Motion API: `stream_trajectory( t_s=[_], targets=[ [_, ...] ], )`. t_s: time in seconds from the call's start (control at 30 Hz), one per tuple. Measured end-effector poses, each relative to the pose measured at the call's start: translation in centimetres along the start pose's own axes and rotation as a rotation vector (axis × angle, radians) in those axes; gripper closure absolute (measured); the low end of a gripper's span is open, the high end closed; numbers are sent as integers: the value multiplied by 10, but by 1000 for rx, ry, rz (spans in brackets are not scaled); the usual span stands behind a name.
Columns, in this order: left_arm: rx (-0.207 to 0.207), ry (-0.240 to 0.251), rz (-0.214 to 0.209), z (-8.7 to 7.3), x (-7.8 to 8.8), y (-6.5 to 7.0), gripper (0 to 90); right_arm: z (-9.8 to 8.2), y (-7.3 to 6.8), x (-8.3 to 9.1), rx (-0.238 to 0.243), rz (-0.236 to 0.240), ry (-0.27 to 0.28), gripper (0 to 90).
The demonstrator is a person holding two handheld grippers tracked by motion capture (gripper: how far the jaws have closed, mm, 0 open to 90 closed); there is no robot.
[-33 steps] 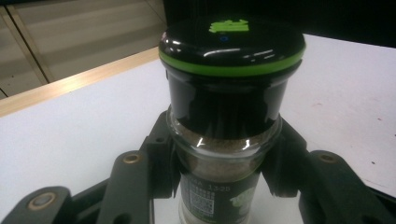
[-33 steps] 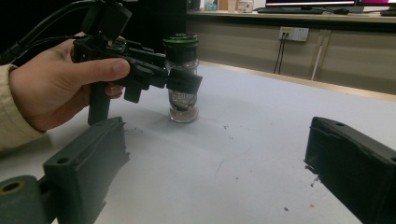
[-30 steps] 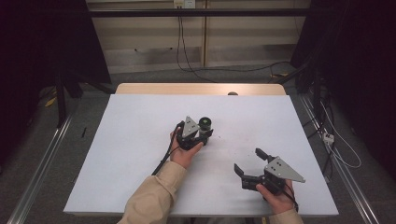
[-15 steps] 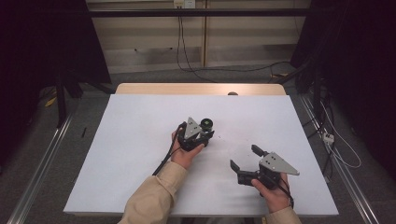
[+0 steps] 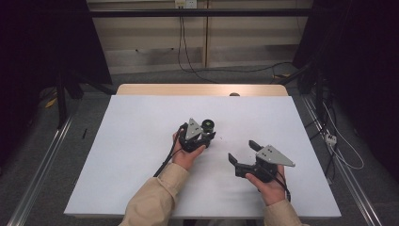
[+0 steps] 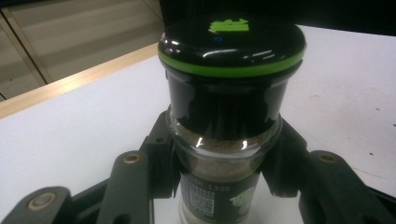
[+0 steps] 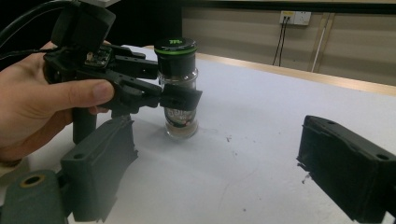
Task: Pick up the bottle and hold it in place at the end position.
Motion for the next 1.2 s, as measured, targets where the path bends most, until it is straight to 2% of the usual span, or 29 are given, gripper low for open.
stream_trajectory(
  t_s=[0.33, 0.43, 0.6, 0.77, 0.9, 1.2],
  targets=[
    [-6, -2, 0, 0, 0, 0, 534, 4, -1, -15, -15, 9, -15, 108],
    [0, -4, -5, 0, 0, 0, 534, 5, -3, -19, -14, 16, -29, 140],
    [-11, -5, 0, 0, 0, 0, 534, 7, -6, -25, -19, 36, -43, 268],
    [-1, -3, 1, 0, 0, 0, 534, 9, -8, -29, -11, 41, -54, 405],
    [-14, -5, 2, 0, 0, 0, 534, 11, -10, -33, -22, 58, -64, 529],
    [-10, -5, -1, 0, 0, 0, 534, 17, -13, -44, -46, 87, -92, 777]
  ],
)
Point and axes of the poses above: each handheld gripper's, and its own axes: x roughly backward along the jaws, z roughly out of its top, y roughly to its right, the point moved 8 cm from there along -x, roughly forward along the jaws, and after that the axes turned 6 degrees about x, right-handed, at the moved point
